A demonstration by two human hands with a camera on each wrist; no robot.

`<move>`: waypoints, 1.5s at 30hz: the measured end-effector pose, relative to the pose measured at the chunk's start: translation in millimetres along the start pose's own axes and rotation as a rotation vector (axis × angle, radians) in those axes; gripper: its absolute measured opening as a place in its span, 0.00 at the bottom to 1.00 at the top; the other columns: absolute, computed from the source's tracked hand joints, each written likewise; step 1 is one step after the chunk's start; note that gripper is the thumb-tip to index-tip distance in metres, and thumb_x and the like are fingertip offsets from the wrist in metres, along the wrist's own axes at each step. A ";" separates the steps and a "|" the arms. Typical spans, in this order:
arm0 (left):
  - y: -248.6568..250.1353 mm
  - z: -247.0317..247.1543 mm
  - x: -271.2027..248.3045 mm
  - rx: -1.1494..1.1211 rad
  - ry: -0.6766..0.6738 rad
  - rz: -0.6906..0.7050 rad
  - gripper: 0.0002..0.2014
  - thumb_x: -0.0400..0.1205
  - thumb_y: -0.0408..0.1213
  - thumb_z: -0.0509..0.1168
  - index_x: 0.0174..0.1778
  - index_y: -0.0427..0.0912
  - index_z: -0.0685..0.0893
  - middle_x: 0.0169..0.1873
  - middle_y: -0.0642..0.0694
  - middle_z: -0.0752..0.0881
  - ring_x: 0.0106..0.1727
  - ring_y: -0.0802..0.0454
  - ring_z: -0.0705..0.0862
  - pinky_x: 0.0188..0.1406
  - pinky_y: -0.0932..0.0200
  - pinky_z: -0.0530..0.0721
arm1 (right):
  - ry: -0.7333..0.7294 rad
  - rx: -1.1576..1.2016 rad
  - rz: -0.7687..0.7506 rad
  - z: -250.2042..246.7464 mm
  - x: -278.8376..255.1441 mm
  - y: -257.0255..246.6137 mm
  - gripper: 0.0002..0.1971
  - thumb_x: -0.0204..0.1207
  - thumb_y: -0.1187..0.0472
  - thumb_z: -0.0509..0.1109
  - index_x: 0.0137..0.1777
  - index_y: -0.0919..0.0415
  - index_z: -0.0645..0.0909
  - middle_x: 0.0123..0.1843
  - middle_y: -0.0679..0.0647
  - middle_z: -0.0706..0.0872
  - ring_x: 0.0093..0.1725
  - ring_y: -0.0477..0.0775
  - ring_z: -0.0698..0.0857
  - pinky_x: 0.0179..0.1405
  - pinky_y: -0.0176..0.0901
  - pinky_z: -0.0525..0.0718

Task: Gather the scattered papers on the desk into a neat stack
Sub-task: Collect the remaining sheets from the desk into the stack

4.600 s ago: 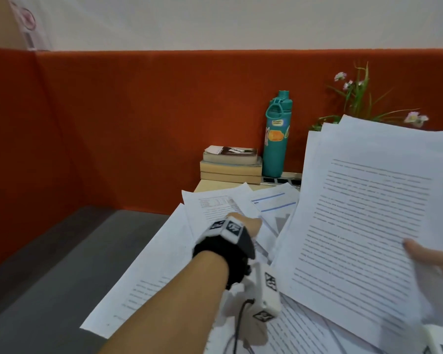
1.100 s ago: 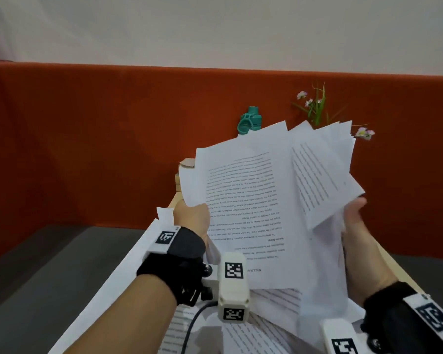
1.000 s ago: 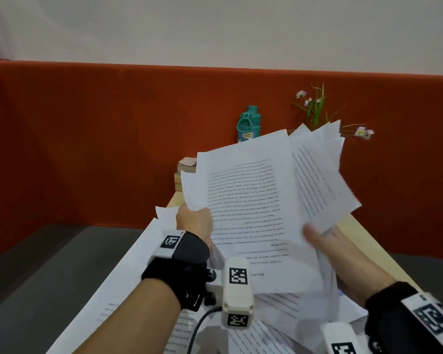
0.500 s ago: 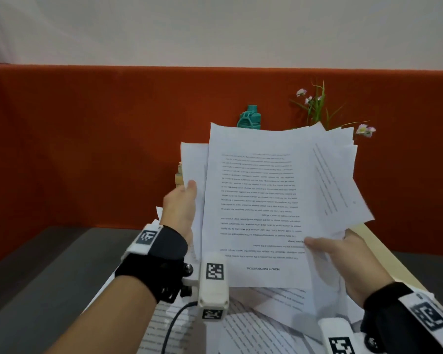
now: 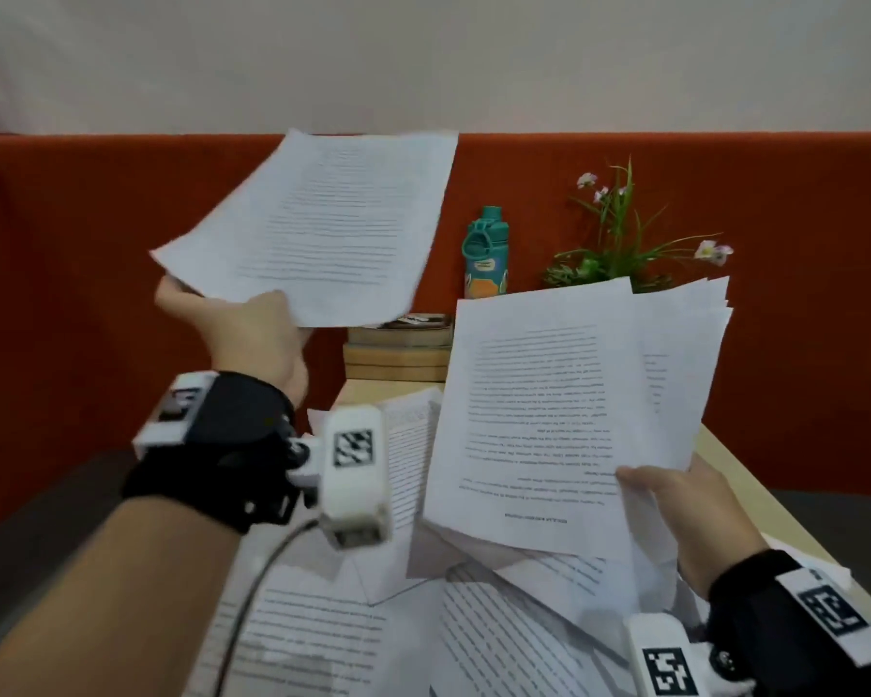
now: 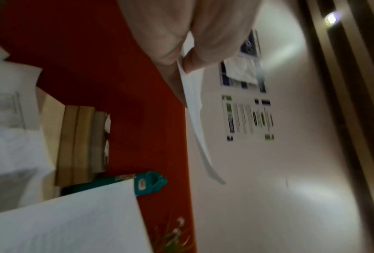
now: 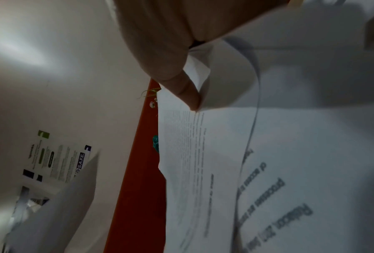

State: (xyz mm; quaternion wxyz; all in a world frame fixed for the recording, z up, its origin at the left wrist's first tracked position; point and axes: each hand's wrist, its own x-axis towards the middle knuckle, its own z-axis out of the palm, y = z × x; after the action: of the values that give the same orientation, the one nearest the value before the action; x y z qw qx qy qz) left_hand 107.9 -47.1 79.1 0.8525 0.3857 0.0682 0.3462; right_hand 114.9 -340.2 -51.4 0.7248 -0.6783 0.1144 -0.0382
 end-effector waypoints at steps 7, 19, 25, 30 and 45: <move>-86.3 -20.3 -64.3 0.855 -0.338 0.029 0.53 0.73 0.12 0.51 0.80 0.71 0.41 0.70 0.51 0.68 0.64 0.42 0.79 0.66 0.41 0.80 | -0.010 0.011 0.006 8.5 -2.6 1.5 0.20 0.80 0.72 0.69 0.72 0.63 0.79 0.61 0.62 0.90 0.58 0.69 0.89 0.64 0.65 0.83; -130.6 -11.3 -89.4 2.002 -1.118 0.012 0.43 0.79 0.58 0.63 0.84 0.56 0.44 0.82 0.40 0.27 0.84 0.37 0.31 0.77 0.29 0.34 | -0.045 0.003 -0.010 3.2 -6.9 4.4 0.20 0.82 0.72 0.67 0.72 0.60 0.78 0.56 0.56 0.90 0.51 0.62 0.89 0.41 0.51 0.83; -151.5 -16.7 -93.2 1.774 -1.392 -0.219 0.41 0.80 0.66 0.52 0.83 0.61 0.38 0.86 0.49 0.39 0.86 0.47 0.39 0.80 0.30 0.40 | -0.111 -0.003 -0.034 7.2 -8.5 5.8 0.15 0.85 0.59 0.67 0.71 0.53 0.79 0.56 0.55 0.93 0.48 0.60 0.93 0.37 0.50 0.88; -153.6 -13.4 -97.5 1.581 -1.571 -0.205 0.38 0.82 0.58 0.58 0.85 0.57 0.47 0.86 0.47 0.42 0.87 0.45 0.45 0.84 0.41 0.49 | -0.160 -0.109 -0.082 10.1 -9.1 12.7 0.14 0.75 0.67 0.76 0.61 0.64 0.85 0.44 0.56 0.96 0.40 0.54 0.95 0.30 0.39 0.89; -117.4 -42.4 -25.3 1.413 -0.698 -0.448 0.34 0.80 0.58 0.62 0.78 0.41 0.70 0.76 0.44 0.74 0.75 0.44 0.74 0.76 0.52 0.70 | -0.111 0.037 -0.003 -13.1 7.9 13.4 0.28 0.58 0.66 0.81 0.62 0.67 0.87 0.53 0.62 0.95 0.49 0.66 0.94 0.56 0.59 0.86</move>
State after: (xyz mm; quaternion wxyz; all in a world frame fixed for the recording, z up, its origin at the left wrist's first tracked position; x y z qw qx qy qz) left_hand 135.7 -91.8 -36.9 0.4295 0.8946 0.0761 -0.0969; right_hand 118.3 -353.6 -66.3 0.7425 -0.6659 0.0722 -0.0039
